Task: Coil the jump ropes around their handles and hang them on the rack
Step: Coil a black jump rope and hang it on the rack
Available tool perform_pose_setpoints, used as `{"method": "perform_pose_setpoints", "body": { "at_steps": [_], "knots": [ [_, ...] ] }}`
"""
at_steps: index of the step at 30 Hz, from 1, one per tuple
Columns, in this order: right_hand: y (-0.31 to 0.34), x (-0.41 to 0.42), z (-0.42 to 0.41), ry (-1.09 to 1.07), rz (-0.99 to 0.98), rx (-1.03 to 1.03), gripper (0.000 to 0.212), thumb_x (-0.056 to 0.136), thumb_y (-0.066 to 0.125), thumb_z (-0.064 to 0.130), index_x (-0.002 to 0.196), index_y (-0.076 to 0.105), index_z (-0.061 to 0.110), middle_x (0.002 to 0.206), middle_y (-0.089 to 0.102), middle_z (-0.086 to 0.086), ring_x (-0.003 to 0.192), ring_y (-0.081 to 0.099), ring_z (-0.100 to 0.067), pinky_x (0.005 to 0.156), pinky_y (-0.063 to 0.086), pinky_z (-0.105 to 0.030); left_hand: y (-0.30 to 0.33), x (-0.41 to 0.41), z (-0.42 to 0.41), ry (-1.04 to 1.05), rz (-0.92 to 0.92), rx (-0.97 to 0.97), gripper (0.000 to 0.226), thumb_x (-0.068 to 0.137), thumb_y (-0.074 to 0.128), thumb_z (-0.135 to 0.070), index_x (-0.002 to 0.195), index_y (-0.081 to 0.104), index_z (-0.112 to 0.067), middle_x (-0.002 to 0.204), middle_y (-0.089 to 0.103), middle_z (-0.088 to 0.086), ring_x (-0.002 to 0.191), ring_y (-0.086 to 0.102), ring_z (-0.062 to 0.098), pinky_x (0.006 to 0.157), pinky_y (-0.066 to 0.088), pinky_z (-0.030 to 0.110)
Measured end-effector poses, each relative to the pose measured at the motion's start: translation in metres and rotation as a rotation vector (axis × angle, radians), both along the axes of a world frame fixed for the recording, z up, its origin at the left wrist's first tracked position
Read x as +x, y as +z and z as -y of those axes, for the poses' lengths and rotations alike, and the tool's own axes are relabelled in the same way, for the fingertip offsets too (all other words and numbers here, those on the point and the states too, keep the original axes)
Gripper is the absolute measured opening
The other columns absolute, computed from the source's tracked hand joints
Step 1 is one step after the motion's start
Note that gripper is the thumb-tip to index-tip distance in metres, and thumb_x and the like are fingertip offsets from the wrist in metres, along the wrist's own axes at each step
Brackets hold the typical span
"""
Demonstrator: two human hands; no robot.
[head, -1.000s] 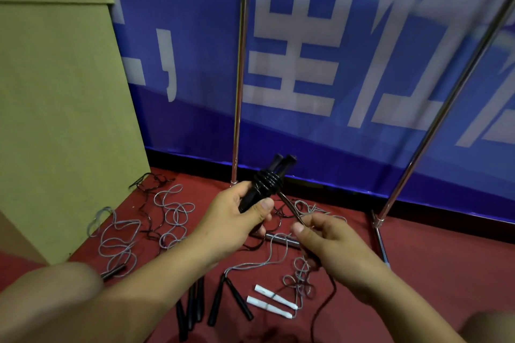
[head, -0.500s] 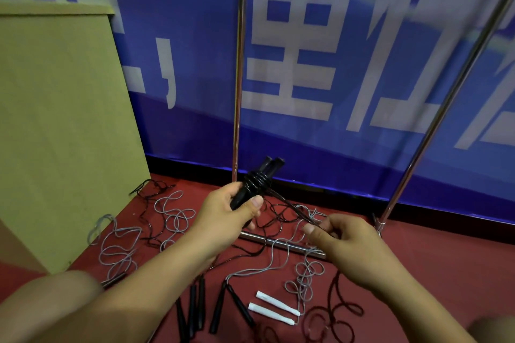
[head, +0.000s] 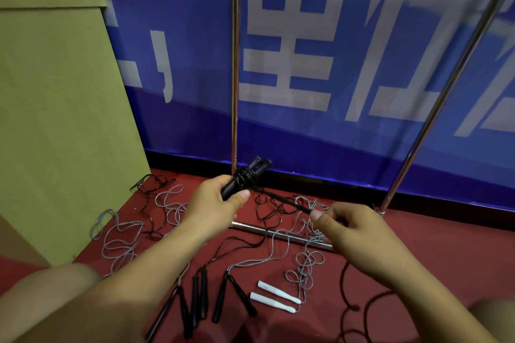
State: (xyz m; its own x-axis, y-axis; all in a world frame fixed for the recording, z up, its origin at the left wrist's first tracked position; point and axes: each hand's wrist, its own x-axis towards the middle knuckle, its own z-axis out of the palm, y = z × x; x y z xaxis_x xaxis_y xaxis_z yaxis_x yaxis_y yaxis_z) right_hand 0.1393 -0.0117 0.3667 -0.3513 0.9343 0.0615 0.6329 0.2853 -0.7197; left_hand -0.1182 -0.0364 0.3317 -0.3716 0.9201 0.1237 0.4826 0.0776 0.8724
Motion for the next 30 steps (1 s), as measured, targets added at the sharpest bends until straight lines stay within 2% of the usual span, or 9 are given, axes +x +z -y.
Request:
{"method": "perform_pose_setpoints", "body": {
  "at_steps": [2,4,11,14,17,20,23,27,30],
  "knots": [
    [-0.002,0.0,0.002,0.041,-0.046,0.059,0.033,0.09,0.062,0.045,0.071,0.058,0.019,0.052,0.048,0.008,0.049,0.042,-0.004,0.056,0.04,-0.029,-0.006,-0.003,-0.002,0.005,-0.147,-0.053,0.007,0.089,0.071,-0.033,0.093,0.067,-0.03,0.071,0.066,-0.004,0.067,0.067,0.02,0.067,0.052,0.034],
    [-0.002,-0.002,0.005,0.079,-0.093,0.141,0.024,0.092,0.061,0.038,0.077,0.058,0.019,0.052,0.046,0.004,0.049,0.04,-0.005,0.053,0.035,-0.024,-0.01,-0.002,-0.002,-0.063,-0.237,-0.112,0.012,0.088,0.072,-0.037,0.098,0.066,-0.034,0.073,0.064,-0.009,0.071,0.064,0.014,0.069,0.05,0.032],
    [-0.003,0.0,0.006,0.019,-0.175,0.35,0.014,0.095,0.061,0.024,0.08,0.06,0.024,0.062,0.054,-0.001,0.057,0.045,-0.006,0.053,0.034,-0.017,-0.011,0.026,0.013,-0.558,-0.357,-0.315,0.014,0.089,0.072,-0.036,0.096,0.064,-0.027,0.071,0.056,-0.011,0.062,0.051,0.003,0.061,0.041,0.021],
    [-0.007,0.0,0.002,0.02,-0.144,0.334,0.013,0.096,0.061,0.025,0.083,0.062,0.022,0.065,0.056,0.003,0.061,0.048,-0.006,0.055,0.036,-0.016,-0.008,0.032,0.02,-0.697,-0.351,-0.363,0.021,0.089,0.072,-0.041,0.106,0.065,-0.032,0.086,0.067,-0.005,0.075,0.063,0.01,0.072,0.051,0.032],
    [-0.006,0.001,-0.002,0.017,-0.123,0.311,0.012,0.095,0.061,0.026,0.083,0.062,0.023,0.063,0.054,0.007,0.061,0.049,-0.003,0.055,0.036,-0.013,-0.001,0.034,0.028,-0.791,-0.298,-0.35,0.018,0.089,0.072,-0.037,0.105,0.066,-0.031,0.093,0.067,0.007,0.075,0.059,0.015,0.078,0.052,0.042],
    [-0.005,0.0,-0.007,0.017,-0.119,0.242,0.014,0.094,0.063,0.03,0.08,0.063,0.03,0.062,0.056,0.009,0.06,0.05,0.001,0.055,0.037,-0.01,0.006,0.033,0.035,-0.903,-0.205,-0.334,0.014,0.089,0.071,-0.038,0.101,0.065,-0.037,0.091,0.065,0.007,0.08,0.061,0.028,0.08,0.052,0.049],
    [-0.008,-0.004,-0.01,0.049,-0.136,0.124,0.018,0.089,0.065,0.043,0.077,0.068,0.029,0.067,0.065,0.004,0.059,0.053,0.001,0.056,0.042,-0.015,0.011,0.033,0.041,-0.996,-0.049,-0.318,0.015,0.091,0.072,-0.031,0.105,0.068,-0.031,0.085,0.058,0.011,0.072,0.052,0.021,0.071,0.048,0.047],
    [-0.006,-0.012,-0.008,0.083,-0.342,-0.113,0.025,0.086,0.068,0.037,0.075,0.07,0.014,0.053,0.052,0.009,0.047,0.042,-0.001,0.048,0.037,-0.015,0.018,0.037,0.047,-1.014,0.168,-0.254,0.026,0.093,0.069,-0.012,0.115,0.064,0.0,0.083,0.057,0.005,0.07,0.052,0.013,0.064,0.046,0.031],
    [-0.004,-0.015,-0.008,0.094,-0.444,-0.213,0.027,0.089,0.066,0.033,0.072,0.065,0.012,0.059,0.052,0.003,0.052,0.046,-0.007,0.052,0.041,-0.02,0.026,0.036,0.047,-0.962,0.3,-0.161,0.02,0.09,0.068,-0.011,0.104,0.062,0.002,0.075,0.061,-0.005,0.062,0.056,0.007,0.063,0.048,0.022]
  ]
}}
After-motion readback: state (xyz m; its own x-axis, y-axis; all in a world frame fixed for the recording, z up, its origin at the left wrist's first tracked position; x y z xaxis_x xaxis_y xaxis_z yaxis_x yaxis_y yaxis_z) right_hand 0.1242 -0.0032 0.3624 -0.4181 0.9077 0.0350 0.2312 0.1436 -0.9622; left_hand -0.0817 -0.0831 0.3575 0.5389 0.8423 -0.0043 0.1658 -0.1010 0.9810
